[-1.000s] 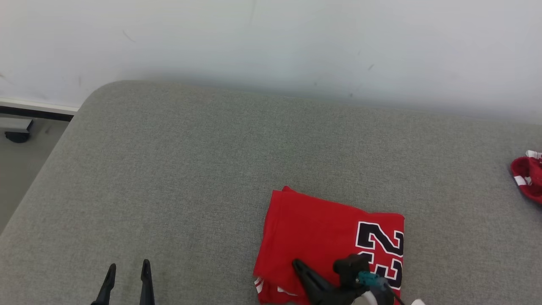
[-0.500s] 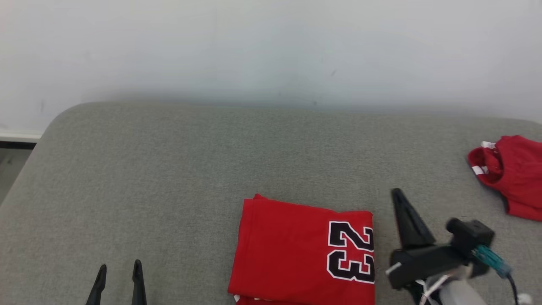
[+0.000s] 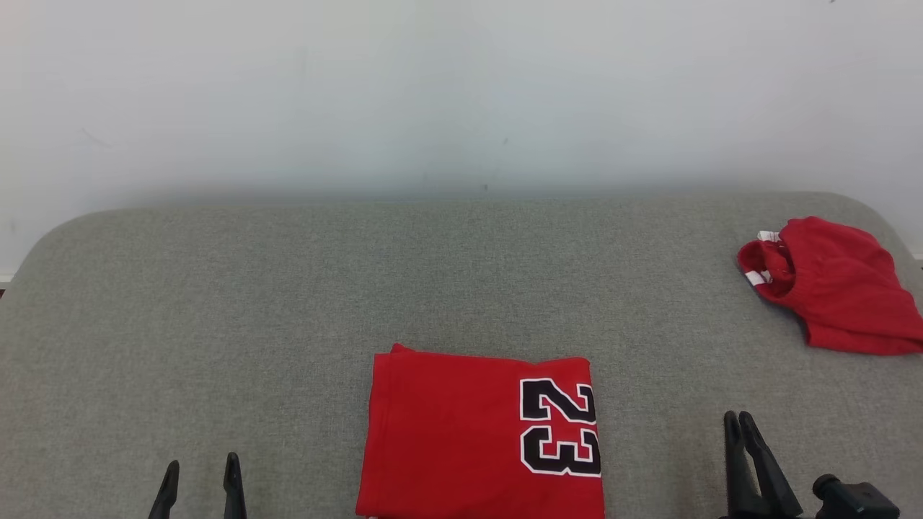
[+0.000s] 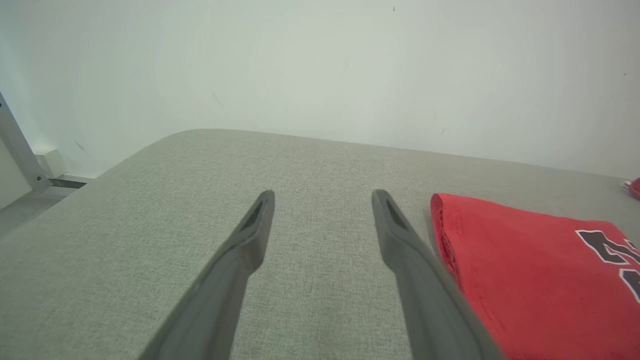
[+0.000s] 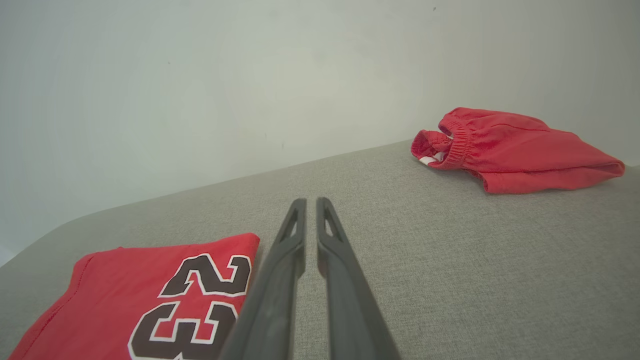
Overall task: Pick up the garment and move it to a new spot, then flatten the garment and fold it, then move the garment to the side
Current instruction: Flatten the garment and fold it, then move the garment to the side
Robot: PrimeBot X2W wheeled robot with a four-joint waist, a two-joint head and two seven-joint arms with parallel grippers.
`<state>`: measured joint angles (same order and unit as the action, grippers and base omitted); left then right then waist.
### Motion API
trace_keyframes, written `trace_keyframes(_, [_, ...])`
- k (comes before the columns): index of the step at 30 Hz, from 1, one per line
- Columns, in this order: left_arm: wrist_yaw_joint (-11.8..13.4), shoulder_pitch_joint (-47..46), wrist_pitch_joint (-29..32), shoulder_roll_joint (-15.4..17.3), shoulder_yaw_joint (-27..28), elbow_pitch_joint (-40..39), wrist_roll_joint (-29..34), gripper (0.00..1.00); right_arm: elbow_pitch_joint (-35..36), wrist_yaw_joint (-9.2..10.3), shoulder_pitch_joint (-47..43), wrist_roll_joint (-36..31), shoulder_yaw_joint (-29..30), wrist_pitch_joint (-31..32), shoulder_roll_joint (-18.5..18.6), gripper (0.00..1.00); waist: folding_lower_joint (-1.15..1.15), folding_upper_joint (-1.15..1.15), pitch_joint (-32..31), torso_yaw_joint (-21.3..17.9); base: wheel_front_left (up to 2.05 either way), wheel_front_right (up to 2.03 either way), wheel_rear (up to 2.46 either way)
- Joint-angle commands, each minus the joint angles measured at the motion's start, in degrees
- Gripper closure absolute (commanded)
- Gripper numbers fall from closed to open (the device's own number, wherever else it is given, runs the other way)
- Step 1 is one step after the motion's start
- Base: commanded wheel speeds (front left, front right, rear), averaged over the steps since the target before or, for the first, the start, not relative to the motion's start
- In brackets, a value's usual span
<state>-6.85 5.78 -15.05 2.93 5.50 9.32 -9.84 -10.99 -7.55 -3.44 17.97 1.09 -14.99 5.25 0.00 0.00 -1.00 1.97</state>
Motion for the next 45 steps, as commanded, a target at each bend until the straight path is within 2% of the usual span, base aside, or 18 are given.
trace_keyframes(1, [-0.08, 0.56, -0.14, -0.08, -0.20, -0.01, 0.11, 0.00, 0.17, 0.13, -1.03, -0.83, -0.68, -0.24, -0.41, 0.00, 0.00, 0.00, -0.22, -0.37, 0.00, 0.00, 0.00])
trace_keyframes(10, [-0.41, 0.87, -0.14, -0.11, -1.24, -0.52, 1.61, 0.00, -0.72, 0.13, -2.64, -2.78, -3.12, -0.24, -1.10, 0.00, 0.00, 0.00, -0.60, -0.32, 0.00, 0.00, 0.00])
trace_keyframes(24, [-0.56, 2.72, -0.14, 0.98, -4.57, -1.14, 3.50, 0.00, -3.13, 0.13, -2.03, -3.80, -2.51, -0.24, -2.25, 0.00, 0.00, 0.00, -0.78, 1.01, 0.00, 0.00, 0.00])
trace_keyframes(45, [-0.59, 3.66, -0.14, 1.06, -3.98, -1.19, 2.72, 0.00, -4.00, 0.13, -1.99, -3.74, -2.93, -0.24, -2.43, 0.00, 0.00, 0.00, -0.75, 0.72, 0.00, 0.00, 0.00])
